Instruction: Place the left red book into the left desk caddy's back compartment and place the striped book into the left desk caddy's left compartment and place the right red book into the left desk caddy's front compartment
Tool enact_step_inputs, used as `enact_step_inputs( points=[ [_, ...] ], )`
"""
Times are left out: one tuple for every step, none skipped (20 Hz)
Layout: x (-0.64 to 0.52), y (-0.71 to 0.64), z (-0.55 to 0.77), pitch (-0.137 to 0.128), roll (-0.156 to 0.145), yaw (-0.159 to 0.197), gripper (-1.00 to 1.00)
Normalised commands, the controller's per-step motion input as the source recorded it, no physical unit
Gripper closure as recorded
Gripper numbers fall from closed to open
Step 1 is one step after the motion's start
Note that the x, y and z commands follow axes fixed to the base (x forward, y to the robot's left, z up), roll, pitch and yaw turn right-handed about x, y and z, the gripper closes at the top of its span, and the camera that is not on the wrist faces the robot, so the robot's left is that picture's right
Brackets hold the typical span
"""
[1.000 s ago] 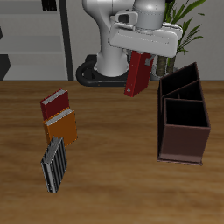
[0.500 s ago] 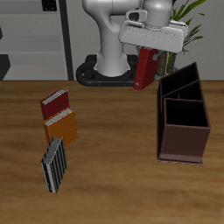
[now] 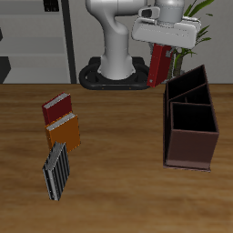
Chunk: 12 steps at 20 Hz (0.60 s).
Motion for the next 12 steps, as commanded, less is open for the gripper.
enact_step_inputs(
  points=[
    [-0.17,0.37,-0.02,0.093,0.162,0.027,1.0],
    [-0.12,0.22,0.01,0.044,0.01,-0.02,1.0],
    [-0.05,0.26,0.04,0.038,0.029,0.009,1.0],
    [0.03,0.3,0.01,0.105,0.078,-0.014,1.0],
    [0.02,0.24,0.09,0.036,0.008,0.065,1.0],
    [0.08,0.22,0.07,0.097,0.068,-0.031,1.0],
    [0.08,0.23,0.05,0.203,0.165,-0.048,1.0],
    [-0.08,0.11,0.19,0.002,-0.071,-0.005,1.0],
    [-0.16,0.09,0.26,-0.093,-0.028,0.042,1.0],
    [-0.12,0.16,0.19,0.002,0.041,-0.003,1.0],
    [-0.12,0.2,0.2,-0.016,0.032,0.017,1.0],
    [-0.16,0.13,0.22,-0.114,-0.035,0.056,1.0]
  ],
)
